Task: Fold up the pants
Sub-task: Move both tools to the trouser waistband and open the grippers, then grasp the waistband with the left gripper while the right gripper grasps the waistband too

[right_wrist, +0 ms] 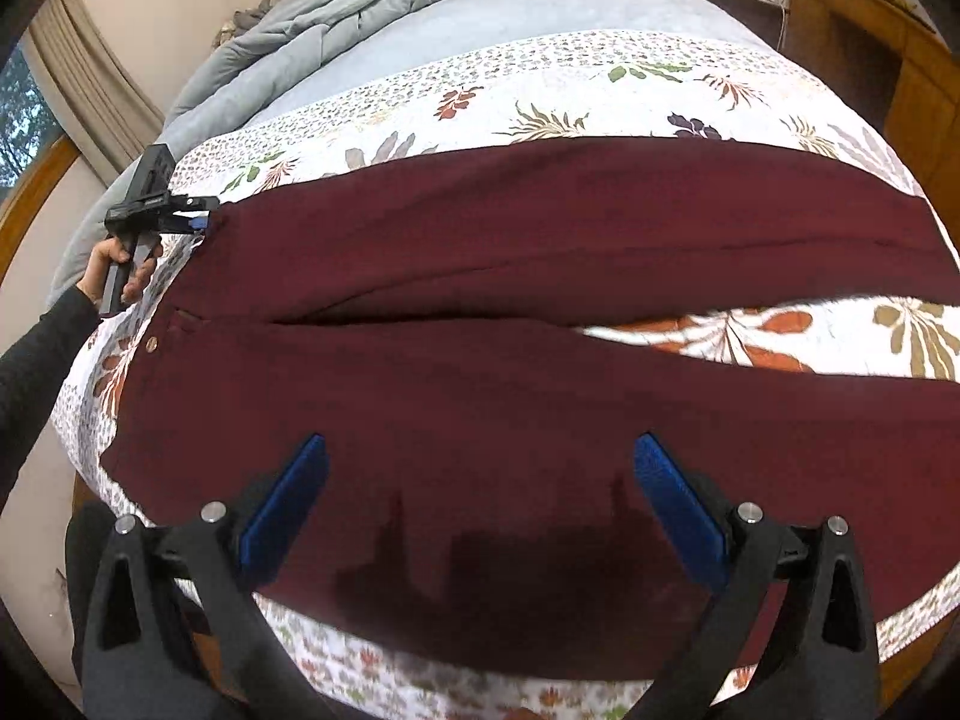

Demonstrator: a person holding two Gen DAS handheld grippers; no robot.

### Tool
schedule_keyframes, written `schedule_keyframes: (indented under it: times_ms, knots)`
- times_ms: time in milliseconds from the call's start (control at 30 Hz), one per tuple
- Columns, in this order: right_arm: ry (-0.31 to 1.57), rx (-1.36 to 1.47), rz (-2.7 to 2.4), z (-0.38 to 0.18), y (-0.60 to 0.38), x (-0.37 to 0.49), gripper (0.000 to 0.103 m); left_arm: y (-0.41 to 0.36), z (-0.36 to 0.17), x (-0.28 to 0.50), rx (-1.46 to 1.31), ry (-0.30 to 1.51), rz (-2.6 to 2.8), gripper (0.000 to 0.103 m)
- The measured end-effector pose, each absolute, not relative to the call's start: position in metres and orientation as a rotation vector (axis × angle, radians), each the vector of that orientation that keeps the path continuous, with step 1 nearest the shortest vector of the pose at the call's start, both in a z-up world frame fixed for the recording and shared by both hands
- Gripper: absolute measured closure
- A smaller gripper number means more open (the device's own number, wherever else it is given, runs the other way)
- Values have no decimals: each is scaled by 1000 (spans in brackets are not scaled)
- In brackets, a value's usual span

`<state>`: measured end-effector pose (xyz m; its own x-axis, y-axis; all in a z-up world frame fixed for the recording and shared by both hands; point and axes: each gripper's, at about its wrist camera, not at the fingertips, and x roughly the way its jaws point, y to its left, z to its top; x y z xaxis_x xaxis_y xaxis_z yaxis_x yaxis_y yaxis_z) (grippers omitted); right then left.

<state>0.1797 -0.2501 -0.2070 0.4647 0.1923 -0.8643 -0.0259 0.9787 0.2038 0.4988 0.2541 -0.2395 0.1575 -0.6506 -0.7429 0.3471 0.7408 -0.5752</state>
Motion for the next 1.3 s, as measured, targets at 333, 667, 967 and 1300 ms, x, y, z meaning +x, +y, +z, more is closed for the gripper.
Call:
schedule_keyframes:
  times_ms: [333,667,967,1300]
  knots:
    - [1100,249,239,-196,-288,201,2,233,-237,494,-130,1229,-732,81]
    - [1108,472,33,-150,-578,262,68,239,-236,491,-201,1226,-601,81]
    - [1135,535,-37,-201,-726,339,41,230,-243,498,-204,1281,-500,80]
    - [1233,493,171,-246,-729,367,32,227,-248,502,-245,1314,-436,78]
